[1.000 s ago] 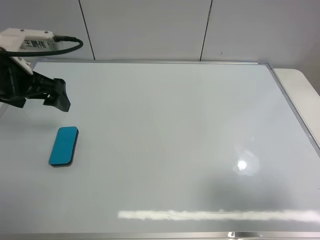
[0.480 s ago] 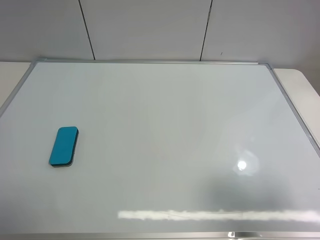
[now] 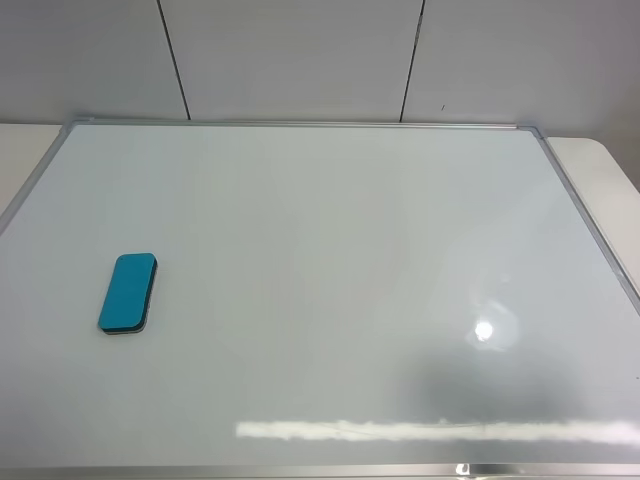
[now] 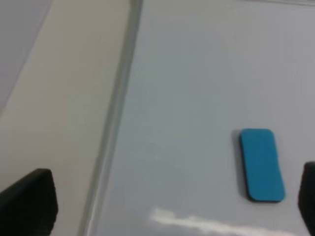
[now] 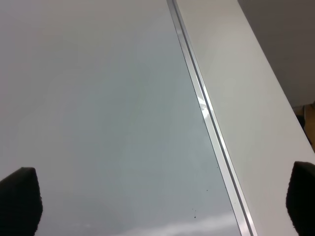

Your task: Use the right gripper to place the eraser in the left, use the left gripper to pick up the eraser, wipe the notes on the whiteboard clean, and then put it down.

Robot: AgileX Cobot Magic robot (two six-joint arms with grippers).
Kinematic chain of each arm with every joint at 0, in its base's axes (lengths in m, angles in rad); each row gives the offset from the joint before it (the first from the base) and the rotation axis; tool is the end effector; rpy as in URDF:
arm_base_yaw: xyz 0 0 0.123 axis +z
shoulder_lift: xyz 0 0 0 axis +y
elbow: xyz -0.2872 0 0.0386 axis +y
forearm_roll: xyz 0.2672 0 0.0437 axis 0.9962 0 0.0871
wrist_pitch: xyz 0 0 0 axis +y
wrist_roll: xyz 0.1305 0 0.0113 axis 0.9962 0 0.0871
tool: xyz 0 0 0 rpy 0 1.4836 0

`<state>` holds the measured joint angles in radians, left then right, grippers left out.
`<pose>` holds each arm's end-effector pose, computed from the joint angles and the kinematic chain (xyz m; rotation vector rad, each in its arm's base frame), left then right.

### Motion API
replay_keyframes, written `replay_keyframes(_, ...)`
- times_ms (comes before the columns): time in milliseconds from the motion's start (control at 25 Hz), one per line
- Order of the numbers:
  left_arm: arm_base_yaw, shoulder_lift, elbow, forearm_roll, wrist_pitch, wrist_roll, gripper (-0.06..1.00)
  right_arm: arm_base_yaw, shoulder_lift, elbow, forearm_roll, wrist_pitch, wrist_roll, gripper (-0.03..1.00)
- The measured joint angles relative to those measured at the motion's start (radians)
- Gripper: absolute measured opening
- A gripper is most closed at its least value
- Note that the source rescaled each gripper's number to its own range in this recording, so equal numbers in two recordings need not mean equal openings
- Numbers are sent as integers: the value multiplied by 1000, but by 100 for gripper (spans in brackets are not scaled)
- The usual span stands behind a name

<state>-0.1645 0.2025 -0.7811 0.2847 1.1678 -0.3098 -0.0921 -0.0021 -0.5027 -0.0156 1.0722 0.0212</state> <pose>0.0431 0.0272 0.3420 -0.1924 2.0311 0.0437 0.0412 -0.0056 0.2679 0.1170 2.0481 -0.0628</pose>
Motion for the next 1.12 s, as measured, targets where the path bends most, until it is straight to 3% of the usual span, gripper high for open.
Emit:
replay_keyframes(200,126,-162,99,-21,3,9,99,0,0,0,0,0,0,100)
replay_keyframes(400,210,-205,157,-118,-17,127,100,0,0,0,0,0,0,100)
replay_keyframes(720,229,-210,269,-203,-92,185,100,0,0,0,0,0,0,100)
replay_keyframes(1120,230,-210,273,-207,-105,190,100,0,0,0,0,0,0,100)
